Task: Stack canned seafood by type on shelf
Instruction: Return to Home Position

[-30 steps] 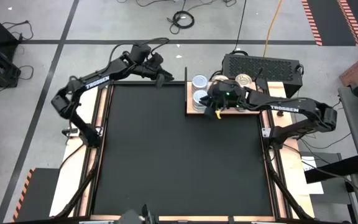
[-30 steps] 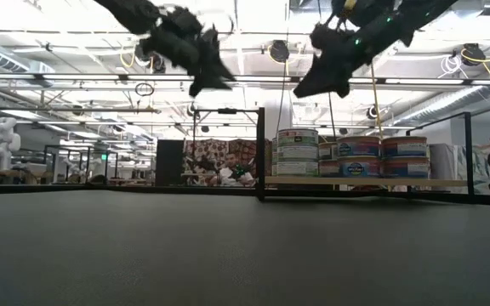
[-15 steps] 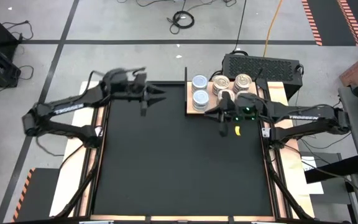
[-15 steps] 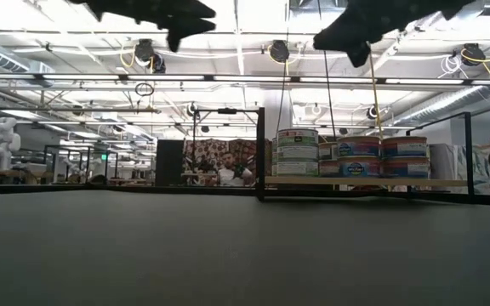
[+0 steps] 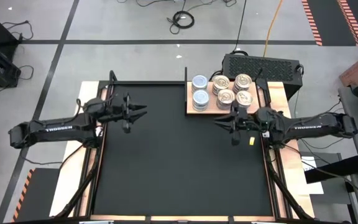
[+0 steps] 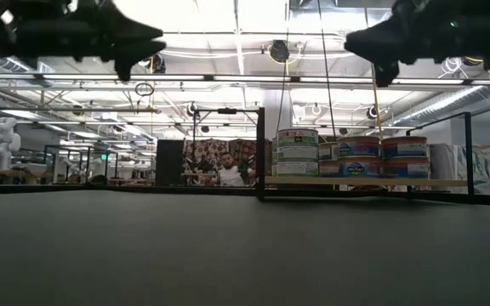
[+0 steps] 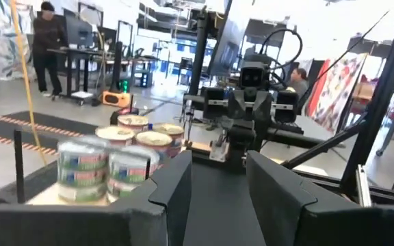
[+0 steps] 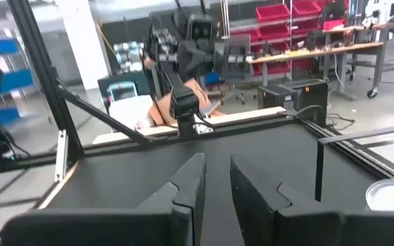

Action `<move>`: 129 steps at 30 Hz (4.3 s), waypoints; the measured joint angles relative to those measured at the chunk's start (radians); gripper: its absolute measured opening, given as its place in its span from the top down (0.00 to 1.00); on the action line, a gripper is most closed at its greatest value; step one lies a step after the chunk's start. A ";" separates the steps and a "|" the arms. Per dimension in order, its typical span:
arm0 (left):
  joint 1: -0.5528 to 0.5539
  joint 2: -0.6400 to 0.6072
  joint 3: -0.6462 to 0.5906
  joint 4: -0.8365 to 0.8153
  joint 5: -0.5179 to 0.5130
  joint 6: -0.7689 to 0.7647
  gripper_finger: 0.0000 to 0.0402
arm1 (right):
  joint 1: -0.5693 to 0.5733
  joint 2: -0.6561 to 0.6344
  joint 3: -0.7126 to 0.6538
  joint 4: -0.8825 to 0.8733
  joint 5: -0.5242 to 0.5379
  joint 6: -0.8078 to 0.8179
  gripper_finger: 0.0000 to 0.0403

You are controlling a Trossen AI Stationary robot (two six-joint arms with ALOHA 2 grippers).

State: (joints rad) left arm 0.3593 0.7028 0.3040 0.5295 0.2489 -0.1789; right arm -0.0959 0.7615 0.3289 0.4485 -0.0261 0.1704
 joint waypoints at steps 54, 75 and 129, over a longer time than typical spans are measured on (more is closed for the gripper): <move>0.087 -0.402 -0.297 -0.075 -0.049 -0.046 0.65 | -0.198 -0.369 -0.315 -0.213 0.027 0.049 0.84; 0.087 -0.402 -0.298 -0.075 -0.060 0.185 0.65 | -0.199 -0.369 -0.315 -0.276 0.052 0.026 0.84; 0.087 -0.402 -0.299 -0.075 -0.061 0.186 0.65 | -0.199 -0.369 -0.315 -0.277 0.051 0.027 0.84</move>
State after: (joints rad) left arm 0.4465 0.3008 0.0051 0.4541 0.1883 0.0067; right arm -0.2949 0.3929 0.0143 0.1719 0.0250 0.1970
